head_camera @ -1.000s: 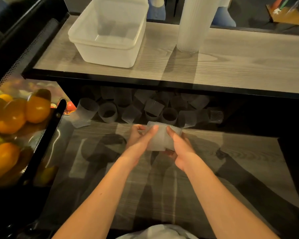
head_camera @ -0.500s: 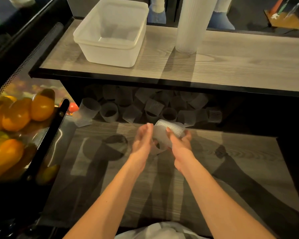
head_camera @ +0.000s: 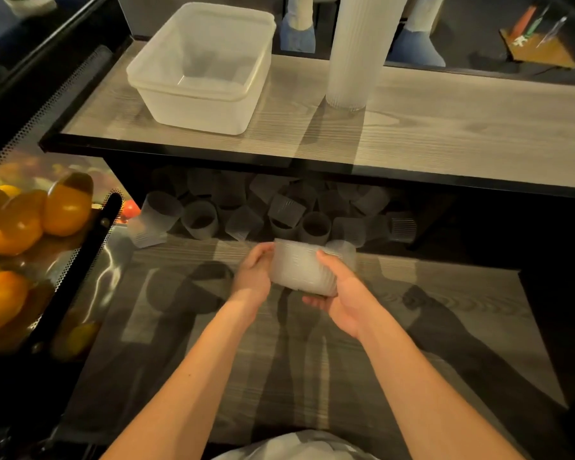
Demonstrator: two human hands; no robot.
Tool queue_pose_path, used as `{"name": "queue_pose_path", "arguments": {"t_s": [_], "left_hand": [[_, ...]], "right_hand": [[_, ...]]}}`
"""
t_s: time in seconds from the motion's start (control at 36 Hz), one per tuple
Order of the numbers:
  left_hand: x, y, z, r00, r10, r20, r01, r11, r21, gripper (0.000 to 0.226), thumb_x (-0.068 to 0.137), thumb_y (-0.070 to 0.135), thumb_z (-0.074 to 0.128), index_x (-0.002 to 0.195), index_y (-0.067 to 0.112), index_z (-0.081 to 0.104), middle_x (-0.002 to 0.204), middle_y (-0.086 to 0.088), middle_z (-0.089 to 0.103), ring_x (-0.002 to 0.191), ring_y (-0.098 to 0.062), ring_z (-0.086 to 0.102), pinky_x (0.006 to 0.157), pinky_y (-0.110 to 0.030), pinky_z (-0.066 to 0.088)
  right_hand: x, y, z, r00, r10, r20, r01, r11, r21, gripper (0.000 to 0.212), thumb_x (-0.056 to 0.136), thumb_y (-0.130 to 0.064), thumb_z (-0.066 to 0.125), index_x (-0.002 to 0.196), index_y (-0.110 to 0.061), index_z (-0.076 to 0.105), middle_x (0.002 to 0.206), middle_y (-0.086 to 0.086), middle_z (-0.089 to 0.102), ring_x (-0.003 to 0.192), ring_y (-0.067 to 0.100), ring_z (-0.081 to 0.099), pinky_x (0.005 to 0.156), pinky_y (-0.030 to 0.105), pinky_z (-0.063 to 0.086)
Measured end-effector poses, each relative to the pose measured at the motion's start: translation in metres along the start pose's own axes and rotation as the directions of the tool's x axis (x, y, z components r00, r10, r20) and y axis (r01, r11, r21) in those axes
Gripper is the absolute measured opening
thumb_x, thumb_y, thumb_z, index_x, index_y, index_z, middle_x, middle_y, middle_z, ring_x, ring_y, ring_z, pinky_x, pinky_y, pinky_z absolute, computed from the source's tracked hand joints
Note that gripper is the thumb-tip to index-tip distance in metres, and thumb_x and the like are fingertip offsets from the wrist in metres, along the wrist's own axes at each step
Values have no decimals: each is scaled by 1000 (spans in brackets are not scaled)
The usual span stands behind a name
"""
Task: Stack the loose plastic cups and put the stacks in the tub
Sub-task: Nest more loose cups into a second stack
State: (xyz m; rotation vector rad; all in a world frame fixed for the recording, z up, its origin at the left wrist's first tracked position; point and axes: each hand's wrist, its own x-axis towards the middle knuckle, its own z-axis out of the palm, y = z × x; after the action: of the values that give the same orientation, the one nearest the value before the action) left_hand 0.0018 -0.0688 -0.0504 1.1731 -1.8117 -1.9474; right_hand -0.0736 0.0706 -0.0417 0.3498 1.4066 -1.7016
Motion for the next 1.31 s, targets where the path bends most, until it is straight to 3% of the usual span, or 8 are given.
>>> {"name": "queue_pose_path", "arguments": {"t_s": [0.11,0.31,0.5,0.72,1.0,1.11,1.22,1.31], "left_hand": [[2,-4,5,975,131,180,-199,878,436,34,103,20,39,131,27,58,120,13,57,110,-7,49,91,-25,36],[32,-15,45,935,304,182,-354,815,459,44,95,6,47,137,22,49,122,4,54,116,-16,56,101,-34,46],[37,-31,112,763,328,557,-636,533,557,69,84,31,68,145,19,40,141,-2,44,127,-28,42,108,-43,36],[36,-49,147,753,180,633,-644,402,651,80,81,45,71,149,24,33,140,-11,44,131,-32,34,112,-39,31],[43,-49,141,813,194,550,-501,714,489,59,76,23,77,126,25,45,129,-3,51,120,-23,49,98,-41,45],[48,-49,128,856,110,505,-361,826,432,60,69,19,84,122,18,55,118,-2,64,113,-18,59,95,-34,49],[50,-48,107,960,115,254,-234,829,507,16,83,17,71,95,21,62,107,-4,60,111,-25,50,90,-25,37],[49,-48,89,998,64,25,-67,980,185,20,84,31,69,88,12,63,109,-11,50,111,-30,49,97,-25,38]], "right_hand": [[2,1,-14,1000,-2,29,2,1000,4,72,75,-47,80,137,-19,59,133,14,66,118,28,67,78,41,61],[7,-12,-35,903,-130,-409,216,962,170,65,89,-31,79,144,-20,48,131,11,63,114,28,65,89,47,58],[5,-23,-75,770,-110,-628,279,944,176,74,89,-39,78,152,-25,41,134,8,54,120,27,54,98,44,52],[13,-15,-112,897,43,-440,84,961,265,61,91,-59,61,141,-24,58,131,11,69,89,23,67,73,37,43],[9,-16,-119,969,4,-245,62,964,259,48,95,-43,60,137,-20,60,134,17,67,123,32,62,99,45,45],[11,-16,-113,983,20,-180,26,969,247,65,79,-44,72,139,-21,59,136,15,66,125,33,62,98,45,49],[15,-15,-99,979,-25,-205,76,966,245,53,93,-42,66,141,-22,57,137,14,65,126,31,62,96,44,52],[16,-16,-87,980,-50,-194,98,964,248,46,96,-39,64,138,-21,58,132,14,67,121,29,64,91,41,52]]}}
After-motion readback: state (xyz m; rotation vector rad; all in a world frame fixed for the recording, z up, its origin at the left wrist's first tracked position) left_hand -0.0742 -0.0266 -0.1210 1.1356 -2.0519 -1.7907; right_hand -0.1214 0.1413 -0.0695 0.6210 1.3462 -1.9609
